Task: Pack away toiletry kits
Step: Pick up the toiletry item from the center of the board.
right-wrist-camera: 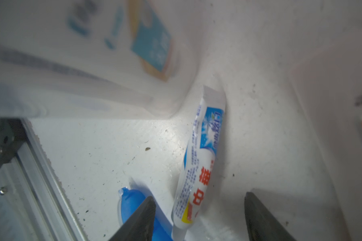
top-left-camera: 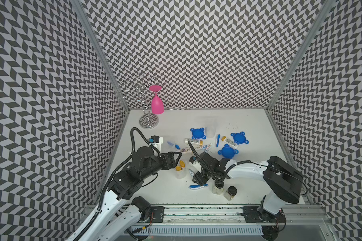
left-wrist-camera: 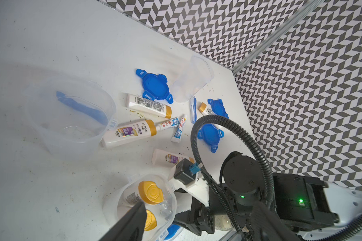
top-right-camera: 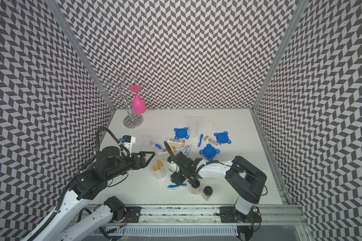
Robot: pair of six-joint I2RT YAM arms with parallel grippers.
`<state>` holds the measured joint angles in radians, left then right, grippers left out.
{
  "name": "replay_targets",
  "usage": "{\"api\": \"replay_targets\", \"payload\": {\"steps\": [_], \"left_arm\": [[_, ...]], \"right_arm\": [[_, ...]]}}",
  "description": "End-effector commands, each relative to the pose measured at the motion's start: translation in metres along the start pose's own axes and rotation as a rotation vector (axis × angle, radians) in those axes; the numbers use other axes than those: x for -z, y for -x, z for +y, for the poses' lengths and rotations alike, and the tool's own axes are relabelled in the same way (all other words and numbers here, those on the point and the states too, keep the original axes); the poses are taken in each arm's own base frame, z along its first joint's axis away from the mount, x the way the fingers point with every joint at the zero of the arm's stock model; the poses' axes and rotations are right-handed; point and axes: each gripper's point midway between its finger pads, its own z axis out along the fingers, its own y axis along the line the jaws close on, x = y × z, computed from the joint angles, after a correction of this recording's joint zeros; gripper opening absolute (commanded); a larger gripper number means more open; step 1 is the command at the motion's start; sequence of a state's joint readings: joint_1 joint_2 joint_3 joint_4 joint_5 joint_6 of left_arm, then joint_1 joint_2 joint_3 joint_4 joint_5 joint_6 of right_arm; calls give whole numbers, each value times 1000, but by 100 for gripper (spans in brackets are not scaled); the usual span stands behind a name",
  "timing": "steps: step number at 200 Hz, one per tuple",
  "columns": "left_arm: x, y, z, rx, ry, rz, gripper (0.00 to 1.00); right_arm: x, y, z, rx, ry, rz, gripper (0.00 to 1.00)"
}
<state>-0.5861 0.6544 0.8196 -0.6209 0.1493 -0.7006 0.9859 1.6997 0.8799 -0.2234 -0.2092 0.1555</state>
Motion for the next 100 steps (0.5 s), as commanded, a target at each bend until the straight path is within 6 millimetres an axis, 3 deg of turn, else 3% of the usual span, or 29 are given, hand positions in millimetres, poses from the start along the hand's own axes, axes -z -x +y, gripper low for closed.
{"api": "replay_targets", "payload": {"steps": [1,18,42,61,100], "left_arm": [[9,9,-1,-3,21,-29,82],[11,9,1,0,27,-33,81],[13,7,4,3,33,-35,81],[13,5,7,-6,49,-29,81],[11,6,8,-30,61,-22,79]], "right_arm": [[-17,-24,-4,-3,-27,66,58],[-21,-29,-8,3,-53,85,41],[-23,-38,-19,9,-112,108,36],[-22,-44,-27,6,-152,124,25],[-11,-35,-30,2,-183,81,9]]}}
